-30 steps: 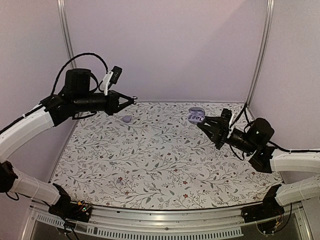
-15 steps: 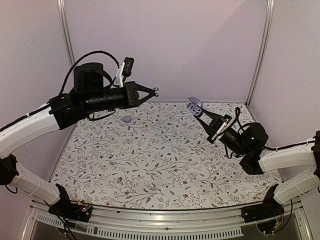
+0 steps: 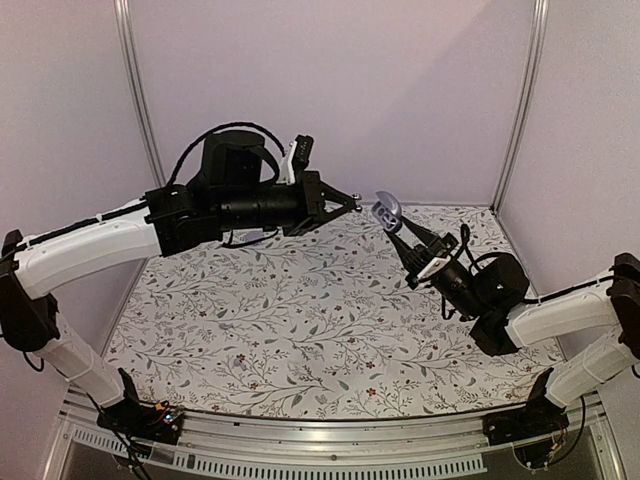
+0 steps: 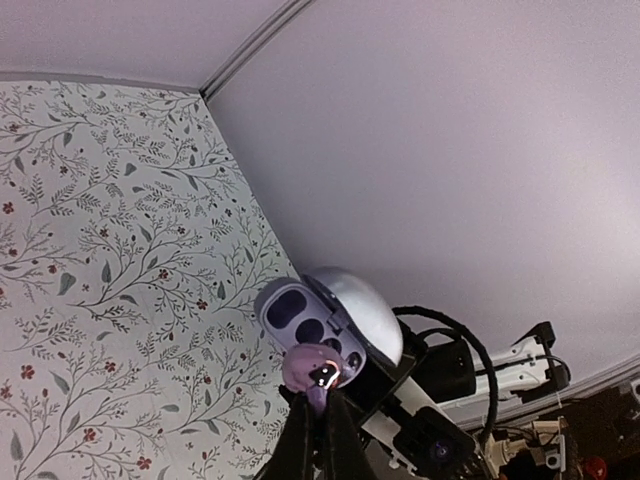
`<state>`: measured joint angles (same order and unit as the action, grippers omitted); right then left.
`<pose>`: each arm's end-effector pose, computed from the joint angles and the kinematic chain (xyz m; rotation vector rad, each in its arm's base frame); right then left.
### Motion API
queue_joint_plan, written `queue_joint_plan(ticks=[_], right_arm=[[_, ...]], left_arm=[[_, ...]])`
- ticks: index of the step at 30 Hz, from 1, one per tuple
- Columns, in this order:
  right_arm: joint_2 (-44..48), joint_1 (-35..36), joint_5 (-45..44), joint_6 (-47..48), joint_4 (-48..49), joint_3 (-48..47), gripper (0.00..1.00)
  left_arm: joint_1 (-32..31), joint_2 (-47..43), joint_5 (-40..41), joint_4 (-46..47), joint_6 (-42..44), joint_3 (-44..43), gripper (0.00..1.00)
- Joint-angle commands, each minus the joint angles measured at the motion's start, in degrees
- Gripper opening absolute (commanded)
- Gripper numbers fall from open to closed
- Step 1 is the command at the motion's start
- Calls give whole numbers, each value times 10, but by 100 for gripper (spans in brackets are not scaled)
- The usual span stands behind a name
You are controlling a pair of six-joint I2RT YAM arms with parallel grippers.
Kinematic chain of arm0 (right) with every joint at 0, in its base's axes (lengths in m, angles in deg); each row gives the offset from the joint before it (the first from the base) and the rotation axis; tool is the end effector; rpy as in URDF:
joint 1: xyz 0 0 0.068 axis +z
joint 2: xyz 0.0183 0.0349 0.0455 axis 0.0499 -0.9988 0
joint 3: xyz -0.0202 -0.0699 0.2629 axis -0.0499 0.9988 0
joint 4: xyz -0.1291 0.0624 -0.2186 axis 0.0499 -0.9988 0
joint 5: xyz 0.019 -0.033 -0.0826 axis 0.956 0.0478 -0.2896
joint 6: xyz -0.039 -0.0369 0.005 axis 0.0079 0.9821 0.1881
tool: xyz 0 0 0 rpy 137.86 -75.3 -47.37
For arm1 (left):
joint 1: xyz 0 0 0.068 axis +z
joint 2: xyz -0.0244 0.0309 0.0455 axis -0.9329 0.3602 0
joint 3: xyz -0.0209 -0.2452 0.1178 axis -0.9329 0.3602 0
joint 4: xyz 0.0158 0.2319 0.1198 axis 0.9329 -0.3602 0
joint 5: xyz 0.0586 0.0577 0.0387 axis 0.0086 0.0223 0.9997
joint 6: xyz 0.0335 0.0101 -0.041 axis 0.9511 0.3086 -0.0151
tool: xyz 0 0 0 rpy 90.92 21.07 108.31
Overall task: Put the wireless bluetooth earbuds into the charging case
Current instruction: Place the left earbud in the left side groove of the charging case.
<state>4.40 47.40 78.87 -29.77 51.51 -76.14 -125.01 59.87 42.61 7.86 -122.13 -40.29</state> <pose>0.1727 0.2080 0.2605 -0.8889 0.6989 -0.0416 0.1959 -0.3009 0.3907 0.1896 2.0501 -1.4099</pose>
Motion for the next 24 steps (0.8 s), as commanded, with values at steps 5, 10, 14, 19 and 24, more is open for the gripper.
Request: queue_joint_plan(ticks=[5,10,14,19,24], right_arm=[[-21,16,-40,47,65,2,0],[-32,29,-49,66,74,3,0],[-36,33,-55,72,78,2,0],[-42,37,-56,73,82,-3,0],[-50,40,-63,76,85,-7,0]], left_arm=[[-12,31,19,-13,-61,-30,0],[-17,50,20,-24,-56,-49,0],[-18,55,21,-33,-58,-56,0],[-18,61,14,-38,-57,-63,0],[-18,71,1,-41,-61,-72,0]])
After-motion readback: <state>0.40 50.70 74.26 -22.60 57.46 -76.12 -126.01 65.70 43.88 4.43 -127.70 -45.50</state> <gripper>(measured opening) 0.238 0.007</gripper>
